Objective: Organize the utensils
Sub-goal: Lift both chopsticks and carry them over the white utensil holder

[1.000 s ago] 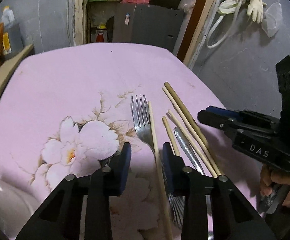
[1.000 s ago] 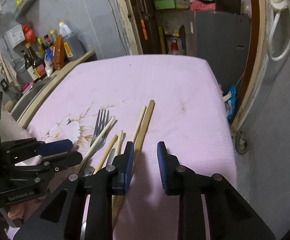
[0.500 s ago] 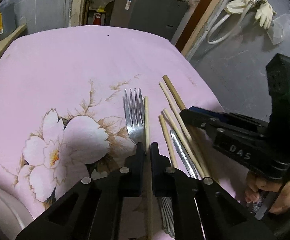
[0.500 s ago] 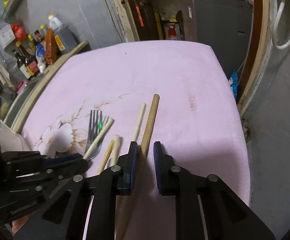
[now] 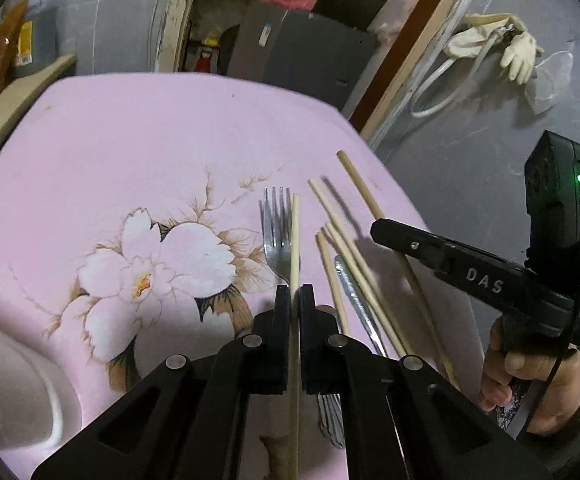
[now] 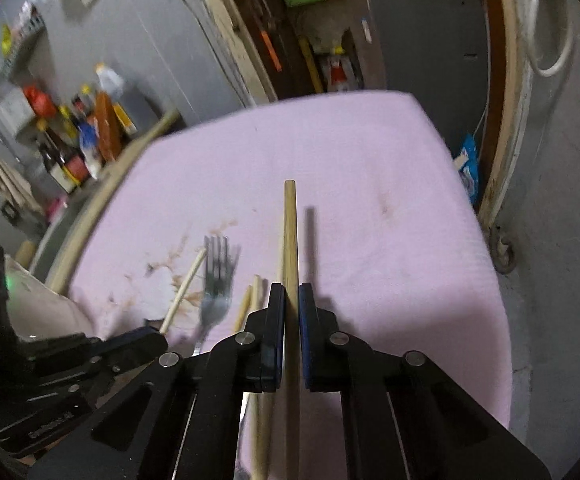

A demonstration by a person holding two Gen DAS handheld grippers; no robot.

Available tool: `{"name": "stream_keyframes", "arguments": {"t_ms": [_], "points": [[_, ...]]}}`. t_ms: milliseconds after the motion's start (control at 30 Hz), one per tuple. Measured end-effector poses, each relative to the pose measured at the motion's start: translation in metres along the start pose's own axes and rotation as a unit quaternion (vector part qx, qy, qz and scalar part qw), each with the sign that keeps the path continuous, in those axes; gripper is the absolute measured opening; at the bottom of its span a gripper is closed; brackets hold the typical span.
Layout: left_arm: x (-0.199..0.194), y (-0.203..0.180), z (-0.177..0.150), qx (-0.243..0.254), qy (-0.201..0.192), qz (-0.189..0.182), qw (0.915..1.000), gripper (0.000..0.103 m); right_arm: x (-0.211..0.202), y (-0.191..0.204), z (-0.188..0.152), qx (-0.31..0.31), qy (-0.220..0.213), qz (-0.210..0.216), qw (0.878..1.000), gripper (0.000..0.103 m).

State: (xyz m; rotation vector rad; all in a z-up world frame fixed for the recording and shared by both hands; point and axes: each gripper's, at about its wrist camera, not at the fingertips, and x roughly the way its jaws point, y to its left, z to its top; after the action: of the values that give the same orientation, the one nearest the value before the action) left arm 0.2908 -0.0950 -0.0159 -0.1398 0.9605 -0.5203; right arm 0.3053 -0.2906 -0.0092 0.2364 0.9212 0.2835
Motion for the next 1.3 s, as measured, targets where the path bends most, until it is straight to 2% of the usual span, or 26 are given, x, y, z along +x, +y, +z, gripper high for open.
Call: {"name": "stream_keyframes", "arguments": {"t_ms": [200, 333, 533, 700, 867, 1100, 1167, 1300], "points": [[-0.038, -0.017, -0.012, 0.020, -0.079, -0.011, 0.9966, 0.002, -0.047, 0.016, -0.020, -0.010, -0.102, 0.041, 0.994, 0.005], [-0.068, -0.029, -0.020, 0.027, -0.144, -0.009, 0.9891, 0.002, -0.070, 0.034, -0.031, -0.030, -0.166, 0.059, 0.984, 0.005], [-0.110, -0.034, -0.023, 0.025, -0.224, -0.001, 0.9743, 0.002, -0.097, 0.062, -0.041, -0.047, -0.262, 0.082, 0.960, 0.005], [-0.143, -0.025, -0.022, 0.027, -0.275, 0.016, 0.9610, 0.002, -0.110, 0.100, -0.036, -0.071, -0.322, 0.094, 0.939, 0.005], [-0.183, -0.009, -0.011, 0.026, -0.317, 0.042, 0.9470, 0.002, -0.113, 0.138, -0.025, -0.076, -0.363, 0.128, 0.920, 0.005], [-0.229, 0.046, -0.004, -0.001, -0.362, 0.083, 0.9285, 0.002, -0.101, 0.196, -0.001, -0.068, -0.391, 0.186, 0.899, 0.005], [-0.238, 0.066, -0.003, -0.012, -0.374, 0.101, 0.9217, 0.002, -0.097, 0.208, 0.004, -0.066, -0.399, 0.196, 0.893, 0.005], [-0.252, 0.102, -0.003, -0.037, -0.403, 0.145, 0.9027, 0.002, -0.087, 0.225, 0.010, -0.054, -0.415, 0.205, 0.885, 0.005]]}}
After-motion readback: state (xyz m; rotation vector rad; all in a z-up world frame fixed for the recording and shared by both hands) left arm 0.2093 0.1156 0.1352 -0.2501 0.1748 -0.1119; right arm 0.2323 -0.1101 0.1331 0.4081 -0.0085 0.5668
